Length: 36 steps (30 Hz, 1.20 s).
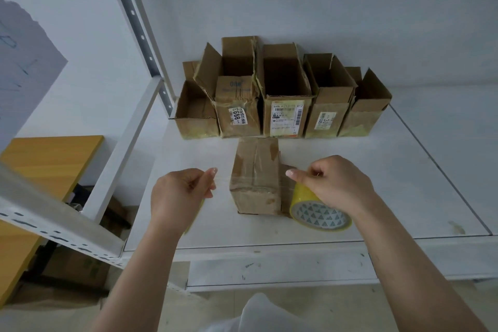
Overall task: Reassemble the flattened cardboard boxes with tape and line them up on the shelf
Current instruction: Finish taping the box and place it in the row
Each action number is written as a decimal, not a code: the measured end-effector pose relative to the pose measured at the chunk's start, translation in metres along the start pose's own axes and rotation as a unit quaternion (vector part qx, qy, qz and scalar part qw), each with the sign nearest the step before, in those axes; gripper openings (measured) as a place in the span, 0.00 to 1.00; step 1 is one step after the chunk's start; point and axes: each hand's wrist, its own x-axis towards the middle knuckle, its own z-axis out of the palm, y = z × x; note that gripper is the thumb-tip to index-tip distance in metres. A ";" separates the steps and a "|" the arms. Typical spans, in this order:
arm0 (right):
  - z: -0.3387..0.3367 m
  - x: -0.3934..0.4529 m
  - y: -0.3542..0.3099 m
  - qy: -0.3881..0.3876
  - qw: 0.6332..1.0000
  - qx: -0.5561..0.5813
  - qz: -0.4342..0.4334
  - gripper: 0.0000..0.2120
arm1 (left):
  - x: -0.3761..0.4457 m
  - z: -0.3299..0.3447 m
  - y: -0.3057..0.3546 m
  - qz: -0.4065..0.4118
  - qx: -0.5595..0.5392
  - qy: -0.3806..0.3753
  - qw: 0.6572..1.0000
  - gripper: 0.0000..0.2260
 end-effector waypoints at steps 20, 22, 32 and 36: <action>0.037 0.014 0.026 -0.026 0.996 -0.087 0.008 0.29 | -0.028 0.089 -0.019 -0.035 0.102 -0.017 0.994 0.17; 0.038 0.014 0.026 -0.028 0.995 -0.095 0.005 0.29 | -0.030 0.093 -0.018 -0.061 0.150 -0.021 0.987 0.19; 0.035 0.014 0.028 -0.057 0.997 -0.058 0.016 0.25 | -0.027 0.084 -0.018 -0.070 0.165 -0.050 0.983 0.20; 0.031 0.014 0.029 -0.069 0.997 -0.033 0.009 0.25 | -0.020 0.062 -0.031 -0.084 0.172 0.032 0.981 0.15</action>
